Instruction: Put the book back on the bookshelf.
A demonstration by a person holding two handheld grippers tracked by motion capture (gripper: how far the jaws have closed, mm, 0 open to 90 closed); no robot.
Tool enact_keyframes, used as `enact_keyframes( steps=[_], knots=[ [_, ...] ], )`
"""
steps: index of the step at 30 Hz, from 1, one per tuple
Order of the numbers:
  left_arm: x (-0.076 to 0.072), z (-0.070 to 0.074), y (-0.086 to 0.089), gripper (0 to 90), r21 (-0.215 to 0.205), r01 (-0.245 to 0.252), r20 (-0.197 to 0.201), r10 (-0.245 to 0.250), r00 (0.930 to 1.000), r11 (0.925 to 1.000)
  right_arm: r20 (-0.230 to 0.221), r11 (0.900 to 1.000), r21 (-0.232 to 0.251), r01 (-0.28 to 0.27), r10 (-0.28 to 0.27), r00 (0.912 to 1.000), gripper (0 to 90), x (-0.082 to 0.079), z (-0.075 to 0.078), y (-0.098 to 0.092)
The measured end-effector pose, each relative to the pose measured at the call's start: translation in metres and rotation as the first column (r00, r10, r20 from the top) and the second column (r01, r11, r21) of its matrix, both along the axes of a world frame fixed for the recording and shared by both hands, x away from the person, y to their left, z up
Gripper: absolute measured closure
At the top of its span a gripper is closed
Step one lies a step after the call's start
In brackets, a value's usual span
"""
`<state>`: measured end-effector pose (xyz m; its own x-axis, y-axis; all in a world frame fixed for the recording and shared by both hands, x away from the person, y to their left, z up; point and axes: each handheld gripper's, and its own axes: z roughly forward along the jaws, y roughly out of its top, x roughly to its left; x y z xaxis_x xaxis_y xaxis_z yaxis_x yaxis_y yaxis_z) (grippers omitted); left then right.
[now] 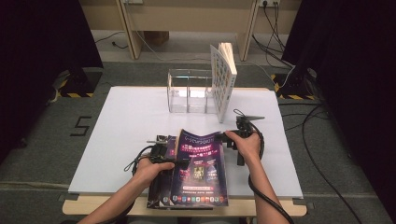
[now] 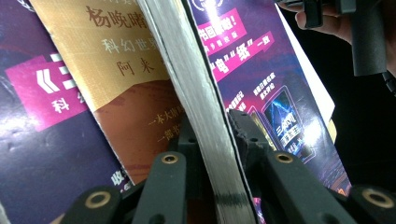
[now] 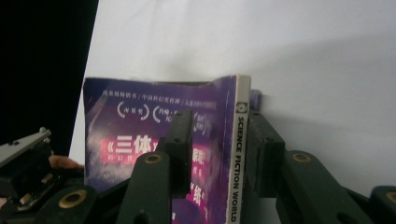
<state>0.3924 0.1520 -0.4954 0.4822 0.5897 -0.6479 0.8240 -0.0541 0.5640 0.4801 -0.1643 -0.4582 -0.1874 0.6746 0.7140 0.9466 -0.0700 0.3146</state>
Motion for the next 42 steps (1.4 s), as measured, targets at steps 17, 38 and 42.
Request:
enact_keyframes(
  steps=[17,38,42],
  knots=[
    [0.001,0.011,0.002,59.8,0.046,-0.033,0.049,0.031,0.9983,0.9984,0.134,0.998,-0.060,0.010,-0.002,0.9910,82.9,-0.015,0.037,0.003],
    [-0.025,0.034,0.040,39.7,0.101,-0.157,0.202,0.135,0.9700,0.9824,0.470,0.973,-0.177,0.148,-0.048,0.8812,83.1,-0.044,0.110,0.023],
    [-0.028,0.033,0.044,38.6,0.108,-0.169,0.210,0.144,0.9672,0.9797,0.502,0.969,-0.187,0.164,-0.049,0.8633,83.1,-0.046,0.118,0.027]
  ],
)
